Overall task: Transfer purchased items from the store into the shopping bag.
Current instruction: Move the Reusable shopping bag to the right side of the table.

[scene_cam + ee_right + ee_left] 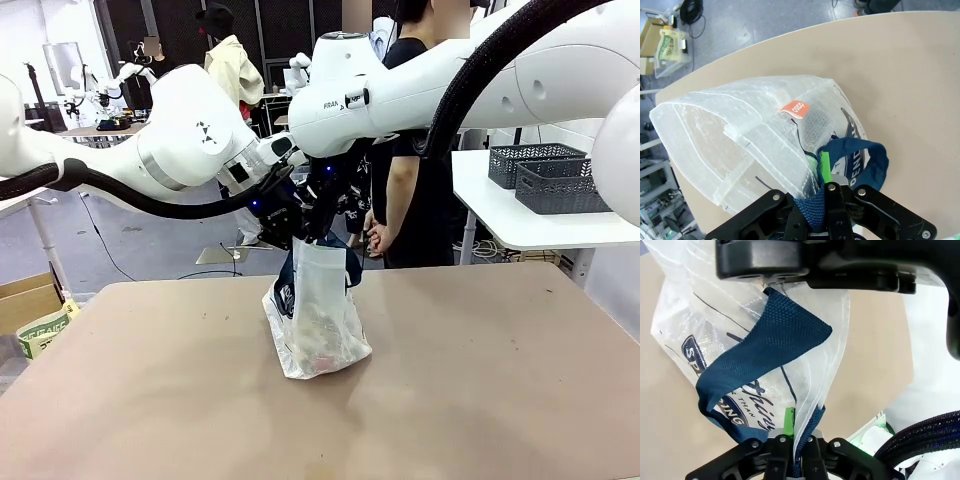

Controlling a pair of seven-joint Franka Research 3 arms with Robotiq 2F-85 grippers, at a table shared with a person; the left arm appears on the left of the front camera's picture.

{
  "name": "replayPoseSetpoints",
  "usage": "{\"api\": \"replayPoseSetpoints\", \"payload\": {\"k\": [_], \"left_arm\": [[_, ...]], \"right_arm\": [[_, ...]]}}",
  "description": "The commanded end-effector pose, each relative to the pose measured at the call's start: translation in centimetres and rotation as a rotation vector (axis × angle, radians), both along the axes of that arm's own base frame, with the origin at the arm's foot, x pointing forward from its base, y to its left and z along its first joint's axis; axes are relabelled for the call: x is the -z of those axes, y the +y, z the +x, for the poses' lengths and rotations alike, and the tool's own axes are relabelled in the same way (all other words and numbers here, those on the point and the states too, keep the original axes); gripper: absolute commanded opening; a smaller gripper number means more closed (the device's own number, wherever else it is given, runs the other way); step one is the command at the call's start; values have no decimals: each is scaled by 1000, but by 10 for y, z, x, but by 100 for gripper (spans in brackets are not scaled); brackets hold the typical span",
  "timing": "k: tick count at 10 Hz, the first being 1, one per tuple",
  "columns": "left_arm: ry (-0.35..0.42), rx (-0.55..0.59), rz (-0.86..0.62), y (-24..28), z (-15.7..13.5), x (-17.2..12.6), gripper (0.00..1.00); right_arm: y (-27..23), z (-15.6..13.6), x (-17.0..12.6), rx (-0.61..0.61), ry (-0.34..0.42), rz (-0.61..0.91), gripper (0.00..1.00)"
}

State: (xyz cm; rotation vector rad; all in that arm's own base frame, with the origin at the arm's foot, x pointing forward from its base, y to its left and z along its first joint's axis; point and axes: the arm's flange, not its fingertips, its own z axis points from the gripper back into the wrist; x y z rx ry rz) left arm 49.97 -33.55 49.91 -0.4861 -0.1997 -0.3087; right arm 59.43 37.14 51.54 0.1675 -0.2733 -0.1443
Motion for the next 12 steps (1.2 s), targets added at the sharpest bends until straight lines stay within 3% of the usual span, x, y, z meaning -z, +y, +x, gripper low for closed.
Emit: {"api": "replayPoseSetpoints", "payload": {"k": [1, 4, 5, 9, 12], "left_arm": [[-26, -18, -4, 9, -6, -4, 0], [-77, 14, -15, 20, -6, -10, 0], [-7, -7, 1, 5, 0, -3, 0], [-7, -7, 1, 5, 0, -3, 0], [-7, -7, 1, 5, 0, -3, 0]], "right_arm": [[-1, 0, -1, 1, -4, 5, 0], [0, 0, -1, 0, -1, 1, 3], [-2, -2, -3, -11, -18, 25, 22], [-29, -4, -16, 10, -63, 94, 97], [-69, 0, -27, 66, -83, 102, 100]]}}
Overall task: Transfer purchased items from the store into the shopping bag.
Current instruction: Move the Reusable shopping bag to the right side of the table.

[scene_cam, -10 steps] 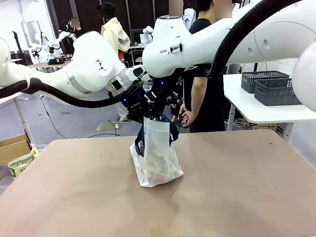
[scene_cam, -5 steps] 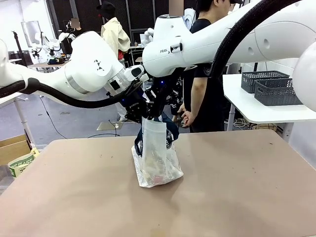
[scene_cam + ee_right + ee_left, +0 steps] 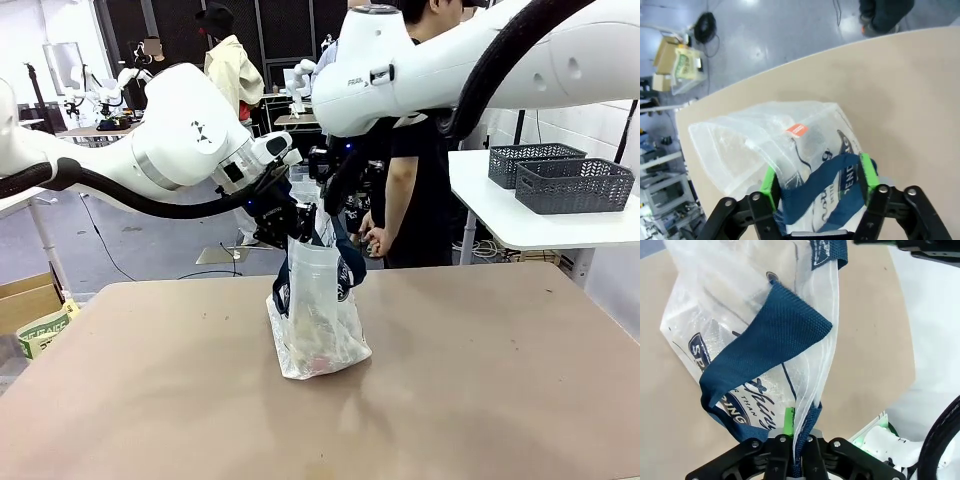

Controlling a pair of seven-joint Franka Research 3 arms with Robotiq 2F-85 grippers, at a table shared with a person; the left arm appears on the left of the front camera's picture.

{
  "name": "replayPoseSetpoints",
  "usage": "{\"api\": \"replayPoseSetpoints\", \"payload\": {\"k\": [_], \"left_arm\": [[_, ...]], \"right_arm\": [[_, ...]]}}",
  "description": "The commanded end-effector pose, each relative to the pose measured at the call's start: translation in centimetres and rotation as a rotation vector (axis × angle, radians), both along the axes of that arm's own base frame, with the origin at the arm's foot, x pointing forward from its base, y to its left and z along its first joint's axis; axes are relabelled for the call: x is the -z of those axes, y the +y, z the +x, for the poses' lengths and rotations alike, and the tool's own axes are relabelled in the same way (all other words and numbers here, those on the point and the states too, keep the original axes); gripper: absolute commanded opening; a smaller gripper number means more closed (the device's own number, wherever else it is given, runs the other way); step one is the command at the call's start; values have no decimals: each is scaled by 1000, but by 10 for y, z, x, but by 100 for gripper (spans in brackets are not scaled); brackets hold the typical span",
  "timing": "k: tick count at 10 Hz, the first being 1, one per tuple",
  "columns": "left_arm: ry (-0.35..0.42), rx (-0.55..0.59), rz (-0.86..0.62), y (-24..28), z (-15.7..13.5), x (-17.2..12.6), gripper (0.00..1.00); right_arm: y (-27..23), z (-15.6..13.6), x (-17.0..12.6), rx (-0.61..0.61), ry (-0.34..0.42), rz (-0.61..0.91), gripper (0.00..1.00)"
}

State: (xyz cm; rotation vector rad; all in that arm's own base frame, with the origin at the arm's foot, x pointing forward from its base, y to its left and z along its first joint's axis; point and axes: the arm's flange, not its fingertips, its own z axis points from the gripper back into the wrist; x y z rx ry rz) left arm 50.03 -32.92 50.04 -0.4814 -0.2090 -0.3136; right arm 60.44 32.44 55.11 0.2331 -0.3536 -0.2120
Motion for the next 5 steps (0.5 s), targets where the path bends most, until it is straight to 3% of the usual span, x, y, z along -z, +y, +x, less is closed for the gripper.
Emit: {"api": "replayPoseSetpoints", "payload": {"k": [1, 2, 4, 5], "left_arm": [[4, -9, -3, -1, -1, -2, 0], [4, -9, -3, -1, -1, -2, 0], [4, -9, -3, -1, -1, -2, 0], [4, -9, -3, -1, -1, -2, 0]], "right_arm": [[-36, -8, 7, -11, -19, 30, 100], [-50, -5, 3, -115, 0, 31, 100], [-74, -19, -22, -259, -36, -46, 100], [-87, -28, -39, -286, -38, -63, 100]]}}
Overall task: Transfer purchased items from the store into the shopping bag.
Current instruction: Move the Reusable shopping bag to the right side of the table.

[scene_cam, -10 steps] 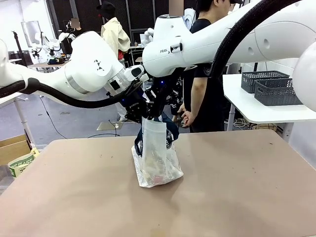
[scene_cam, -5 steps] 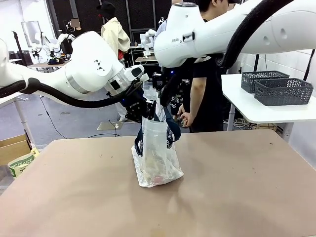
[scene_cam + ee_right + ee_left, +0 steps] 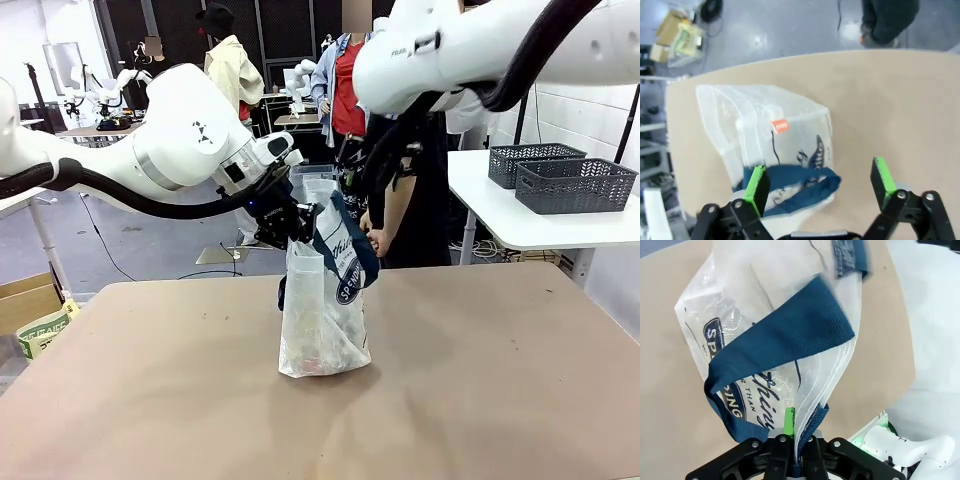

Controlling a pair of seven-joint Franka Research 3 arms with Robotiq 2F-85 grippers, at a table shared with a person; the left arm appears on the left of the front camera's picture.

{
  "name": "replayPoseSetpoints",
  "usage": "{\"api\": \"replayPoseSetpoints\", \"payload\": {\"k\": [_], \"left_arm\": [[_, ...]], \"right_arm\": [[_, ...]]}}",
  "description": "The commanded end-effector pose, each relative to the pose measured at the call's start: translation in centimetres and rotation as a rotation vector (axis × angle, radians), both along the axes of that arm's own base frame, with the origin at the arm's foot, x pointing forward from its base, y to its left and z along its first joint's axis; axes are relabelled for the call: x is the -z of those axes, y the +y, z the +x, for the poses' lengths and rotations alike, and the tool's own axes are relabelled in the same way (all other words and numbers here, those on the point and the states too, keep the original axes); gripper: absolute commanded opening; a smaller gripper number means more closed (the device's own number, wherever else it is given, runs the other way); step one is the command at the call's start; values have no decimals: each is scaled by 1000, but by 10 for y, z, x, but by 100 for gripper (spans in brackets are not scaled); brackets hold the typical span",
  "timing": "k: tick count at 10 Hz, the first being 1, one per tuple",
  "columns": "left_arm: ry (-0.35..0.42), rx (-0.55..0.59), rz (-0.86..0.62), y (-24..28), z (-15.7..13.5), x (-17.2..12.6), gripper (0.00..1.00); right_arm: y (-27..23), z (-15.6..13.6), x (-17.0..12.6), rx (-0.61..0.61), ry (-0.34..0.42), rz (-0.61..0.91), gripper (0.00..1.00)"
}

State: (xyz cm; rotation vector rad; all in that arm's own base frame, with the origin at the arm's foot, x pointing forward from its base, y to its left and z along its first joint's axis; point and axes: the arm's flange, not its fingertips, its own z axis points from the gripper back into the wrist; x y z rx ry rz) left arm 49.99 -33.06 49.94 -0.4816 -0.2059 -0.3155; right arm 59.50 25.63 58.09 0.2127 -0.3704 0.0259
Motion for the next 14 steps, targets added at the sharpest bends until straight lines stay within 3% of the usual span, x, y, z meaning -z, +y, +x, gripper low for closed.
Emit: {"api": "replayPoseSetpoints", "payload": {"k": [1, 3, 6, 9, 10, 11, 14], "left_arm": [[1, -12, -3, 0, 0, -3, 0], [1, -12, -3, 0, 0, -3, 0], [1, -12, -3, 0, 0, -3, 0], [1, -12, -3, 0, 0, -3, 0], [1, -12, -3, 0, 0, -3, 0], [1, -12, -3, 0, 0, -3, 0], [1, -12, -3, 0, 0, -3, 0]], "right_arm": [[-34, -24, -21, -25, -4, -9, 100], [-57, -31, -41, 22, -36, -12, 100], [-80, -51, -43, -177, 21, -66, 100], [-59, -54, -12, -494, 111, -221, 100], [-45, -46, 8, -450, 98, -359, 100], [-61, -53, -23, -384, 87, -159, 100], [-61, -53, -23, -384, 87, -159, 100]]}}
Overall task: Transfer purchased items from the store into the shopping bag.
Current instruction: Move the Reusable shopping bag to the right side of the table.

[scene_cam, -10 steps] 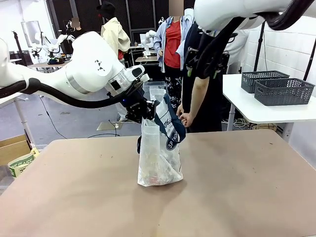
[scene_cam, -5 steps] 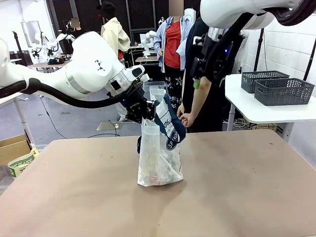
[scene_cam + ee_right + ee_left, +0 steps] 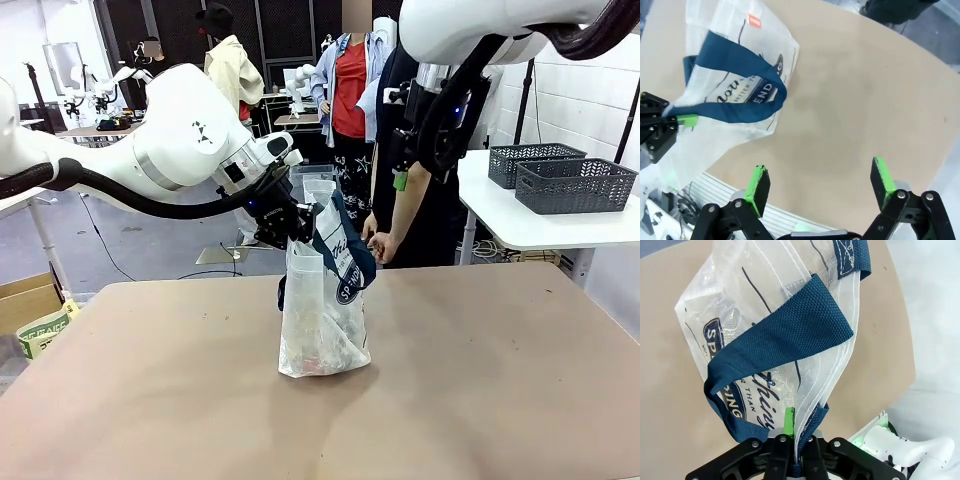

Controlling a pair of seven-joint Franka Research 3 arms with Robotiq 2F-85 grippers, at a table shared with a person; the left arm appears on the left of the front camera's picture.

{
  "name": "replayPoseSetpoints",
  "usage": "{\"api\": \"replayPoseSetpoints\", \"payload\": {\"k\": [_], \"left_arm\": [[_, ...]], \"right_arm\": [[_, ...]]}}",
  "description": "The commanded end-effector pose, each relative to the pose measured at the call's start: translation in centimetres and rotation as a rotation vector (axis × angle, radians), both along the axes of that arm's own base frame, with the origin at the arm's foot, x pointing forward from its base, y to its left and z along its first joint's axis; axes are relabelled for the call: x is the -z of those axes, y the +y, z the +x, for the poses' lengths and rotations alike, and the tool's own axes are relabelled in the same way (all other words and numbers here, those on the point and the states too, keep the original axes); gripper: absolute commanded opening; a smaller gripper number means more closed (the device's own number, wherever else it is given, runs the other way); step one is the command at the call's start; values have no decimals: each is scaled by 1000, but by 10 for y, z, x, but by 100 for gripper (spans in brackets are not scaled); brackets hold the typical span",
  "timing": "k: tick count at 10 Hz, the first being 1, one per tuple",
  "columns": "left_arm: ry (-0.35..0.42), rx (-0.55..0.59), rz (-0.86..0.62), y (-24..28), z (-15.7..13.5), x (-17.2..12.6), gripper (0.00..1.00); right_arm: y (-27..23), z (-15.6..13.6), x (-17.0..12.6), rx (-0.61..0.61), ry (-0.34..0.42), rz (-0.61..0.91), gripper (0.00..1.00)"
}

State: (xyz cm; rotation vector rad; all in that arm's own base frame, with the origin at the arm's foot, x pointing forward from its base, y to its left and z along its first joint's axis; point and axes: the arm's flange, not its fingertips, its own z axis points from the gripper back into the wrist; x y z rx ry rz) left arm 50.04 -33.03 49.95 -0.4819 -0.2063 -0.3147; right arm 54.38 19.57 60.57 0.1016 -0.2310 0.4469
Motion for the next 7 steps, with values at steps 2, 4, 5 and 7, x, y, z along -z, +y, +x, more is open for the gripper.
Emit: {"api": "replayPoseSetpoints", "payload": {"k": [2, 4, 5, 7], "left_arm": [[1, -11, -3, 0, -1, -3, 0], [1, -11, -3, 0, -1, -3, 0], [1, -11, -3, 0, -1, -3, 0], [1, -11, -3, 0, -1, -3, 0]], "right_arm": [[0, -2, 2, 22, 2, 25, 100], [-1, 0, -2, 4, -3, 3, 100], [-12, 9, 19, -54, -60, 78, 100], [-38, 16, 51, -209, -77, 148, 100]]}}
